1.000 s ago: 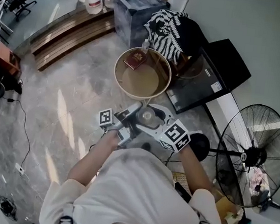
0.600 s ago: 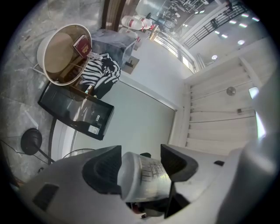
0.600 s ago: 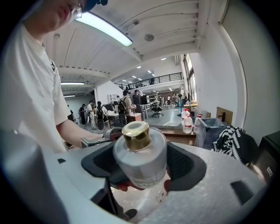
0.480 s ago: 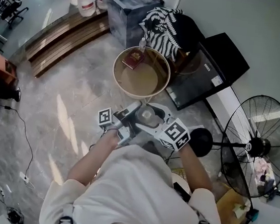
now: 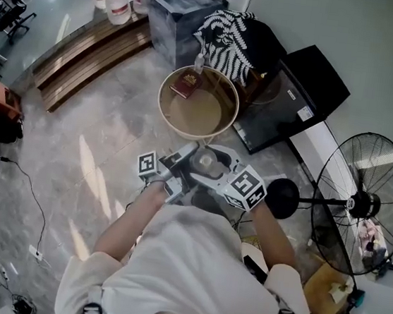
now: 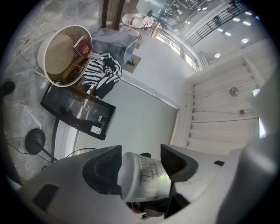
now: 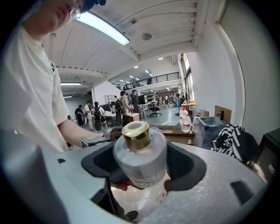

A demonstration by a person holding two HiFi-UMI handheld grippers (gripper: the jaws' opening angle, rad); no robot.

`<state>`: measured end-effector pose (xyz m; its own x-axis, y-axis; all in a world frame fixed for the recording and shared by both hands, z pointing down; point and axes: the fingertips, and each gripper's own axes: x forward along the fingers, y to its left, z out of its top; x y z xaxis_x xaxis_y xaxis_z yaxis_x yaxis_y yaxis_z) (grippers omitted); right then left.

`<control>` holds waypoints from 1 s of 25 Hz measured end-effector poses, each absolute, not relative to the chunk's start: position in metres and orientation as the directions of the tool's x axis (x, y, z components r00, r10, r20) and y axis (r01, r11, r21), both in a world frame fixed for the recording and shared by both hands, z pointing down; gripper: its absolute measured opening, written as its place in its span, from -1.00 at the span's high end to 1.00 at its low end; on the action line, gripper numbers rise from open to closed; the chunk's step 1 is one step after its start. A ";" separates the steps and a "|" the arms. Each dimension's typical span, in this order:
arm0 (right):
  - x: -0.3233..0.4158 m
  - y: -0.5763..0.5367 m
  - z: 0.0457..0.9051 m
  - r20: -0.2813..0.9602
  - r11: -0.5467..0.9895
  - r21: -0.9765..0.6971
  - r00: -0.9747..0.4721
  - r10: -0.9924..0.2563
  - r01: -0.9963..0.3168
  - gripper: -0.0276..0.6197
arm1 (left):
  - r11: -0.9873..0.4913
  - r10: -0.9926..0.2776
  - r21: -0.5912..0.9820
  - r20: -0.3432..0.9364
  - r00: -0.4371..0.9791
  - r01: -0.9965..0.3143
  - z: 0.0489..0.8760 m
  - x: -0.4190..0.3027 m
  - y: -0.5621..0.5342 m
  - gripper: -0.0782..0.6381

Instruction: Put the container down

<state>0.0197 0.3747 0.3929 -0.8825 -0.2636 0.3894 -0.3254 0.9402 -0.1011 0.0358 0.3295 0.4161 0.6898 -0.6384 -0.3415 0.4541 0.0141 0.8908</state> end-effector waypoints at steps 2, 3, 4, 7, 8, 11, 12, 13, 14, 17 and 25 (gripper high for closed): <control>0.018 0.367 0.395 0.391 0.941 -0.107 -0.884 -0.257 -0.321 -0.17 | 0.016 -0.644 0.892 -0.337 0.687 0.452 0.420 0.034 0.322 0.02; 0.018 0.362 0.397 0.392 0.941 -0.109 -0.884 -0.254 -0.319 -0.17 | 0.016 -0.646 0.892 -0.335 0.686 0.451 0.422 0.033 0.317 0.02; 0.018 0.357 0.398 0.392 0.942 -0.111 -0.885 -0.250 -0.316 -0.17 | 0.016 -0.649 0.893 -0.334 0.684 0.451 0.424 0.033 0.312 0.02; 0.017 0.341 0.402 0.394 0.946 -0.116 -0.888 -0.237 -0.304 -0.17 | 0.018 -0.659 0.892 -0.330 0.676 0.452 0.426 0.032 0.296 0.02; 0.018 0.335 0.403 0.395 0.947 -0.117 -0.889 -0.232 -0.299 -0.17 | 0.017 -0.662 0.893 -0.327 0.674 0.450 0.427 0.032 0.289 0.02; 0.021 0.312 0.406 0.400 0.951 -0.119 -0.891 -0.216 -0.285 -0.17 | 0.010 -0.671 0.900 -0.318 0.670 0.436 0.429 0.034 0.266 0.02; 0.021 0.303 0.407 0.401 0.953 -0.120 -0.892 -0.210 -0.279 -0.17 | 0.007 -0.674 0.901 -0.317 0.667 0.435 0.430 0.035 0.257 0.02; 0.022 0.293 0.408 0.402 0.954 -0.122 -0.893 -0.204 -0.273 -0.17 | 0.005 -0.678 0.900 -0.317 0.663 0.436 0.431 0.035 0.247 0.02; 0.023 0.284 0.410 0.402 0.956 -0.124 -0.894 -0.198 -0.267 -0.17 | 0.004 -0.683 0.900 -0.316 0.658 0.437 0.433 0.035 0.238 0.02; 0.023 0.258 0.415 0.405 0.959 -0.132 -0.897 -0.178 -0.250 -0.17 | 0.006 -0.700 0.898 -0.310 0.643 0.439 0.440 0.035 0.211 0.02; 0.031 0.194 0.419 0.407 0.972 -0.130 -0.904 -0.128 -0.196 -0.17 | -0.018 -0.728 0.903 -0.306 0.614 0.429 0.444 0.040 0.146 0.02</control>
